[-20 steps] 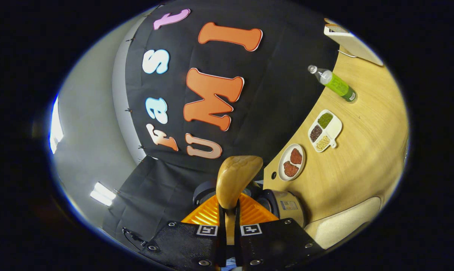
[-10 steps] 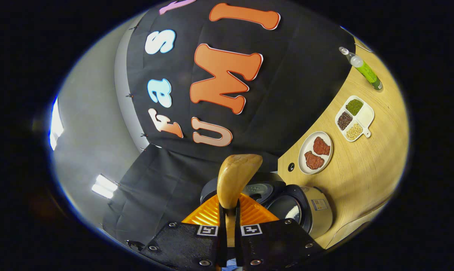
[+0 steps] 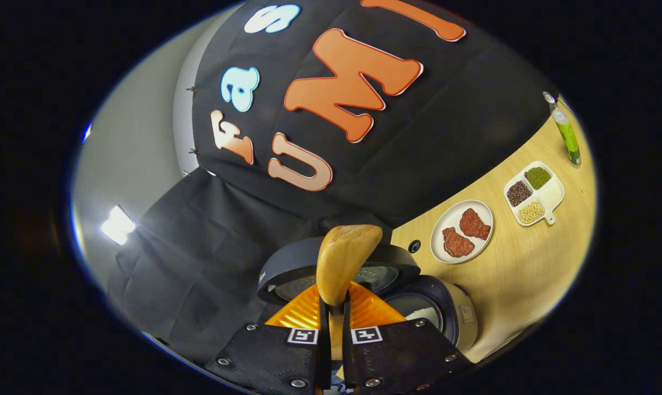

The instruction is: Close the left gripper, press the button to open the rice cooker; take a wooden spoon from the chopstick holder with the right hand, scoop a spoonful of rice and pour it into the rice cooker, then put the wooden spoon back into the chopstick holder.

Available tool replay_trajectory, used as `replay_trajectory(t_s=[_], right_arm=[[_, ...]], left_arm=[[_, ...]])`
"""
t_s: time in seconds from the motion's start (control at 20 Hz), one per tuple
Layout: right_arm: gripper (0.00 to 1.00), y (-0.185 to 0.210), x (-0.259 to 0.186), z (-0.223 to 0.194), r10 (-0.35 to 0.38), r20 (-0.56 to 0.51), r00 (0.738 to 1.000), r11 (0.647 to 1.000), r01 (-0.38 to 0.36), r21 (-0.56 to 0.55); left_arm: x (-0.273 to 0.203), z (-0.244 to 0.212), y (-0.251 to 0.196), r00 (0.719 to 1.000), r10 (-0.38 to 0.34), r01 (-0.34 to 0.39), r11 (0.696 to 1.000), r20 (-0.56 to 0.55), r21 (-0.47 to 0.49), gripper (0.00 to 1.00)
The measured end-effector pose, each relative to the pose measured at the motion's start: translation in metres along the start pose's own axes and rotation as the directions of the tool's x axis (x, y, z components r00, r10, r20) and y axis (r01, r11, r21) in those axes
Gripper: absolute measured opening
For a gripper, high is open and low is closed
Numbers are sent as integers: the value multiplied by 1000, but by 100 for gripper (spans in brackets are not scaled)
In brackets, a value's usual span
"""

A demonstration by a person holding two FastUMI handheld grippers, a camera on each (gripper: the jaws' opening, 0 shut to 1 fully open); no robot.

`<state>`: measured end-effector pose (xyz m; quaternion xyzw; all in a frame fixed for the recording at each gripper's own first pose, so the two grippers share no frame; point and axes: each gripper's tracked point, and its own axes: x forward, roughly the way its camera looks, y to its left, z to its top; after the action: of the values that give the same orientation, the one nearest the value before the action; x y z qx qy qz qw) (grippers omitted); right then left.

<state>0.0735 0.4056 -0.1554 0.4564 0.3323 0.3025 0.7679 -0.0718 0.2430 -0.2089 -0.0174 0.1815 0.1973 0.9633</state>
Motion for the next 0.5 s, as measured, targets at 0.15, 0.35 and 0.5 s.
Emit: replay_trajectory(t_s=[0.15, 0.35, 0.5], right_arm=[[8, -5, 12, -11, -64, -18, 998, 990, 61, -125], [8, -6, 22, -22, -112, -37, 993, 965, 100, -243], [7, -5, 25, -23, -129, -32, 991, 946, 114, -302]], left_arm=[[6, -4, 8, 1000, 9, -9, 1000, -13, -3, 97], [7, -3, 16, 1000, 14, -14, 1000, -12, -2, 97], [7, -6, 17, 1000, 15, -15, 1000, -18, -8, 97]])
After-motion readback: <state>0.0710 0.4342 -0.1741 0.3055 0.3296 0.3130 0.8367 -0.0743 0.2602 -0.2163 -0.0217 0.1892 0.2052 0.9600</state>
